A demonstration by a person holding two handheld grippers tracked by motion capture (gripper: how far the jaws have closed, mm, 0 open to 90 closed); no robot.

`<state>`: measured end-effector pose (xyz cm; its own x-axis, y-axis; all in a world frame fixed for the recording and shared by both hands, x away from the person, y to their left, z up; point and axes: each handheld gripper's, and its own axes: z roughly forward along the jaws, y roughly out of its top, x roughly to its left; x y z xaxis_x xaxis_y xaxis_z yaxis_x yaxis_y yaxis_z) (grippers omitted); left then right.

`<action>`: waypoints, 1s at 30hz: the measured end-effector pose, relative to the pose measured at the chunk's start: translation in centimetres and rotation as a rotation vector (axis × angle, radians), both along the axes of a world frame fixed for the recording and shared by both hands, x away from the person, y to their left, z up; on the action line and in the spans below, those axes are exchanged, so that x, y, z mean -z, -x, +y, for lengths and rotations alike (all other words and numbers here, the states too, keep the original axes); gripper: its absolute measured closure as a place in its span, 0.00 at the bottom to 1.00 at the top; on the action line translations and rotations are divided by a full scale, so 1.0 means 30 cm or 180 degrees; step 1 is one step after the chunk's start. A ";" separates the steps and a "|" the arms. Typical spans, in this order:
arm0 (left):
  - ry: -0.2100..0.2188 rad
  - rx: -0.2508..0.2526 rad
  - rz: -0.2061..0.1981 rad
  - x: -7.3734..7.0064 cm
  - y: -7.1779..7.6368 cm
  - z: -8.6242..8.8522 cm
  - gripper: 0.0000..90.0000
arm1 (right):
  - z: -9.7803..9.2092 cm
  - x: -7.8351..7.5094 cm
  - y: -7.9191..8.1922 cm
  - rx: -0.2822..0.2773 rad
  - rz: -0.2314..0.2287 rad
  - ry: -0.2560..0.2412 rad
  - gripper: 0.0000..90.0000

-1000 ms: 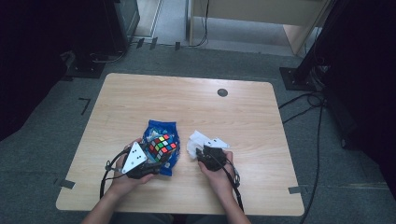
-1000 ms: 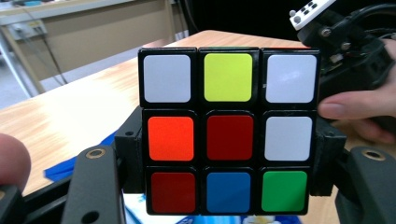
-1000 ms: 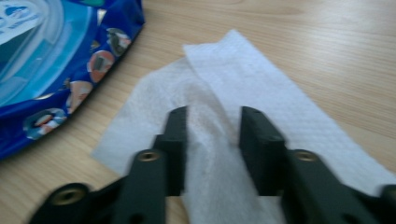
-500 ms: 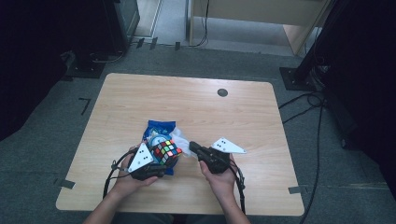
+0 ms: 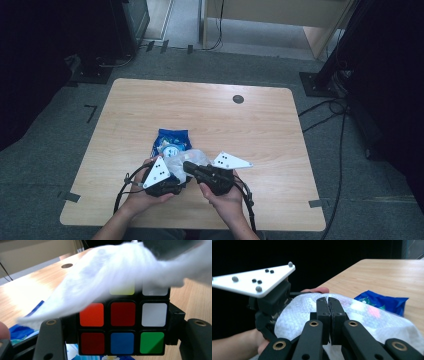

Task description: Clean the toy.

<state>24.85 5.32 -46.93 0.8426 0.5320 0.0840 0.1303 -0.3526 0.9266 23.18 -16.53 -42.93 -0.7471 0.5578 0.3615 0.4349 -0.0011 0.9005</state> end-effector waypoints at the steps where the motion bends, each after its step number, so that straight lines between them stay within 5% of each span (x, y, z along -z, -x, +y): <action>1: 0.0016 0.0013 -0.0011 -0.002 0.002 0.003 0.38 | -0.006 0.001 -0.002 0.0011 0.0011 -0.0023 0.99; 8: 0.0076 0.0133 -0.0012 -0.013 0.015 -0.007 0.38 | -0.066 0.031 -0.033 0.0356 0.0146 -0.0088 0.99; 12: -0.0002 0.0117 -0.0034 -0.006 0.022 -0.030 0.38 | -0.026 0.011 -0.015 0.0225 0.0046 -0.0103 0.99; 17: 0.0052 -0.0071 -0.0003 -0.014 -0.007 0.015 0.38 | -0.010 -0.004 0.004 0.0034 -0.0028 -0.0076 0.99; 24: 0.0372 -0.0252 0.0009 -0.053 -0.037 0.107 0.38 | -0.091 0.065 -0.047 0.0555 0.0175 0.0170 0.99; 28: 0.0369 -0.0273 -0.0026 -0.051 -0.033 0.097 0.38 | -0.124 0.093 -0.072 0.0790 0.0226 0.0275 0.98; 30: 0.0364 -0.0264 -0.0036 -0.050 -0.031 0.088 0.38 | -0.131 0.093 -0.075 0.0906 0.0188 0.0306 0.88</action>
